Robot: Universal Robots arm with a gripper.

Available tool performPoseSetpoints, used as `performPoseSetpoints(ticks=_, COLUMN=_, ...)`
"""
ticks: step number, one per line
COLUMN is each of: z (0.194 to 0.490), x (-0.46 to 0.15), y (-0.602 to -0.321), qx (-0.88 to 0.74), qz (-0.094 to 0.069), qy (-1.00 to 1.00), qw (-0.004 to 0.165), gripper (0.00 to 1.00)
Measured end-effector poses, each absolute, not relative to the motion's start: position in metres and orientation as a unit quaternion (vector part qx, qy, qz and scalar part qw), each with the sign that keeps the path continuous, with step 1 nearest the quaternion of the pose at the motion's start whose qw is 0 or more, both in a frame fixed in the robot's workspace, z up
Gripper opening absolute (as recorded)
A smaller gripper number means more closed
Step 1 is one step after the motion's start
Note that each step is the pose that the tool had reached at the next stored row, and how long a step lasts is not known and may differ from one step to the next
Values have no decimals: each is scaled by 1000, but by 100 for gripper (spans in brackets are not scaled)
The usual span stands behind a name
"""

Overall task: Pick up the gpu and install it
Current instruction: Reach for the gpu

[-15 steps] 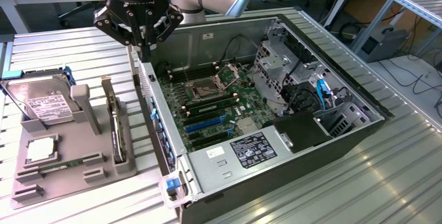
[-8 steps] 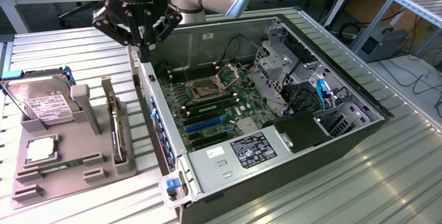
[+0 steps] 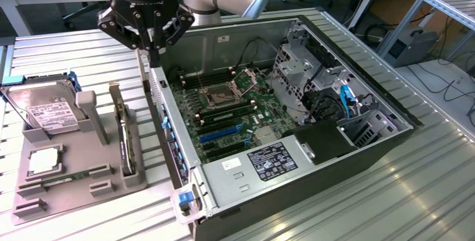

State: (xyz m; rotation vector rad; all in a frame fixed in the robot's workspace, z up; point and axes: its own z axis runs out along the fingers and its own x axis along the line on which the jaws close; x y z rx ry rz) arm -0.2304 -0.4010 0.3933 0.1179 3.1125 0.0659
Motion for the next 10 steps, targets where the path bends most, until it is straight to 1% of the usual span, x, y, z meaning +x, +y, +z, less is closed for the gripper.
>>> performPoseSetpoints(ticks=10, z=393, x=-233, y=-401, qx=38, qz=21, qy=999, qw=13, gripper=11)
